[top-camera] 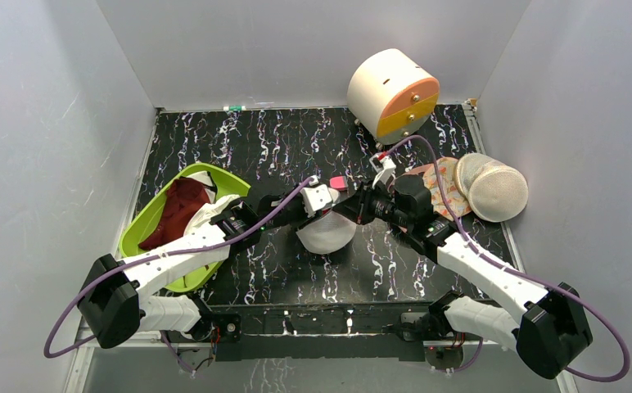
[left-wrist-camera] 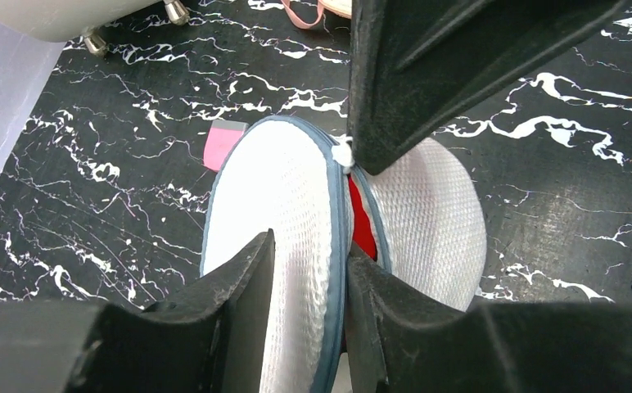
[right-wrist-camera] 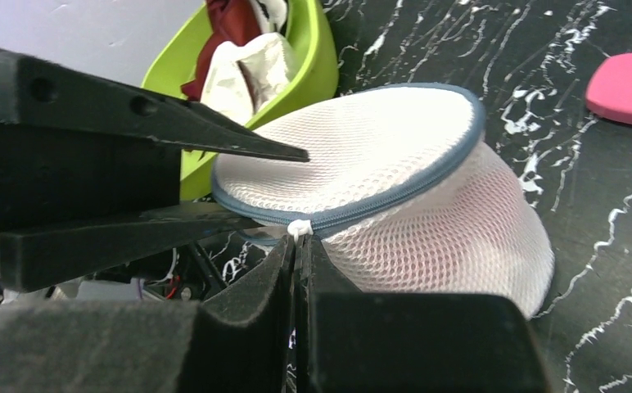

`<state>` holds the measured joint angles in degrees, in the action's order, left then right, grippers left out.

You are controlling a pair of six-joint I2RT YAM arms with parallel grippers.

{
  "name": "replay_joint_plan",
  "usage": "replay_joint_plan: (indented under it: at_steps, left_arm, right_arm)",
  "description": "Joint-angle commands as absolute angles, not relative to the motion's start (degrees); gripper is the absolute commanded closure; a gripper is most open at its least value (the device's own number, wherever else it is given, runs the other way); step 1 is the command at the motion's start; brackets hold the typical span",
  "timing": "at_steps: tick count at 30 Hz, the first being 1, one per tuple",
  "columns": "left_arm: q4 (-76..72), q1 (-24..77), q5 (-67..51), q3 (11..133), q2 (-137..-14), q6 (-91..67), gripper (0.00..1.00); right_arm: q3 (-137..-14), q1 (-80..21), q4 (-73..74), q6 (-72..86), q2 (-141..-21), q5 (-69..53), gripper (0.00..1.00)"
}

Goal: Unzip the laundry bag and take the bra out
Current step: Unzip the laundry bag at the center of the board.

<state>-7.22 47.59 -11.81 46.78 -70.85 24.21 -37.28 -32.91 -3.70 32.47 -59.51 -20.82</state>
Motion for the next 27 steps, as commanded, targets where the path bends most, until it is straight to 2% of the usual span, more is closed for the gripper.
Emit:
replay_joint_plan:
  at_steps: [1,6,16,27]
  left_arm:
    - [-7.91,47.76,-11.08,48.16,-70.24,24.52,0.67]
    - [-7.91,47.97,-10.99,48.13,-70.21,24.57,0.72]
    - [-7.93,48.25,-10.48,48.08,-69.84,24.96,0.93]
    - [-7.95,48.42,-9.85,47.98,-69.42,25.30,1.00]
  right_arm:
    - [-38.40,-33.88,-10.85,32.77,-59.41,-25.58,1.00]
    - [-38.22,-35.04,-11.66,32.87,-60.34,-25.56,1.00]
    - [-38.50,-35.20,-8.60,32.78,-61.09,-19.88,1.00]
    - [-38.83,-35.22,-0.61,34.15,-59.08,-4.70,1.00]
